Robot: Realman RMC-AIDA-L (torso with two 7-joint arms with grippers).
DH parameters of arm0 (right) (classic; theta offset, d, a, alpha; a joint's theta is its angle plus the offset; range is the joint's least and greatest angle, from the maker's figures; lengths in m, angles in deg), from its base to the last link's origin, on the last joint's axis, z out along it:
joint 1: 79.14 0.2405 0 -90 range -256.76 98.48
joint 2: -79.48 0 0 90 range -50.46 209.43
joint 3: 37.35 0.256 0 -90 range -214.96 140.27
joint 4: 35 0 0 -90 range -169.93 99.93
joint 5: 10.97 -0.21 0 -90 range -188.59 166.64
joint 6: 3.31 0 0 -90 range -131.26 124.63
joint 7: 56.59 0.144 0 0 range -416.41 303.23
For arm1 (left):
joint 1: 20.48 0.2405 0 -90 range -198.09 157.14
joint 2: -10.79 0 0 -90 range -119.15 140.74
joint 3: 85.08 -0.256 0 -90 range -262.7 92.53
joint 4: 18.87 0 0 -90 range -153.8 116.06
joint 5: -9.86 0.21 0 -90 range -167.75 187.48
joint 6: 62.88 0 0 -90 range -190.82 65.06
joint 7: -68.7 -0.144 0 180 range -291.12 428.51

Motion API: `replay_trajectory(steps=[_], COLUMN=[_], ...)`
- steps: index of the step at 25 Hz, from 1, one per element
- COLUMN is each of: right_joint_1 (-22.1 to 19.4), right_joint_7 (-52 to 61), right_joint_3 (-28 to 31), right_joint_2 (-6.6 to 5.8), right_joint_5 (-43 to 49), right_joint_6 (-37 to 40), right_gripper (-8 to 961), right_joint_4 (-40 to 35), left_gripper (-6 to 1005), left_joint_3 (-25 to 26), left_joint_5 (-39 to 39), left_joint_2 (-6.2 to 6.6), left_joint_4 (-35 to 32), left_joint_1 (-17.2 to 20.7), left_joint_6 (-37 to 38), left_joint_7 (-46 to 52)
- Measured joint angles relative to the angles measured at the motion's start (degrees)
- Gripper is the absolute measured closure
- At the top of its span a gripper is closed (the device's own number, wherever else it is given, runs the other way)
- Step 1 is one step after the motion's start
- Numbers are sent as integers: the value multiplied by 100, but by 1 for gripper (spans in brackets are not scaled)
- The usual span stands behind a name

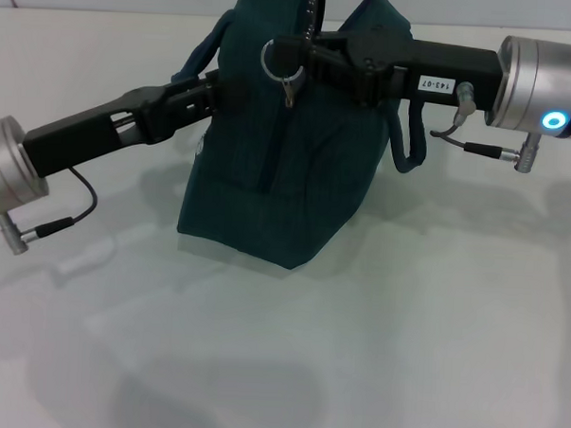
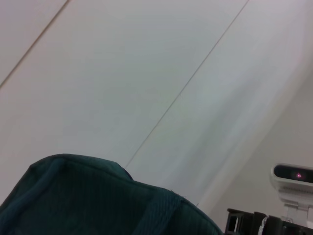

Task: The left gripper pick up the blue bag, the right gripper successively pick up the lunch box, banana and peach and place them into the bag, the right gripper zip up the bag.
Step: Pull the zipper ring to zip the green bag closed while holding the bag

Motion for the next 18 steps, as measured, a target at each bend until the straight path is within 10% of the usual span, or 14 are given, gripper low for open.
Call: replay_trajectory(steps=[11, 18], right_joint_1=[-29, -38], right_joint_7=[-2, -2], right_joint_3=[14, 45], right_joint_2=[-9, -9], right_joint_5=[0, 0], right_joint_6=[-11, -12], right_gripper=[930, 929], right_joint_4=[0, 67], left_gripper=[593, 864], left_joint_3=[-299, -298], left_joint_5=[-12, -32], left_joint_2=[8, 5], left_joint_4=[53, 52], left_joint_1=[-138, -116], left_joint_6=[-220, -271], left_joint_7=[-20, -27])
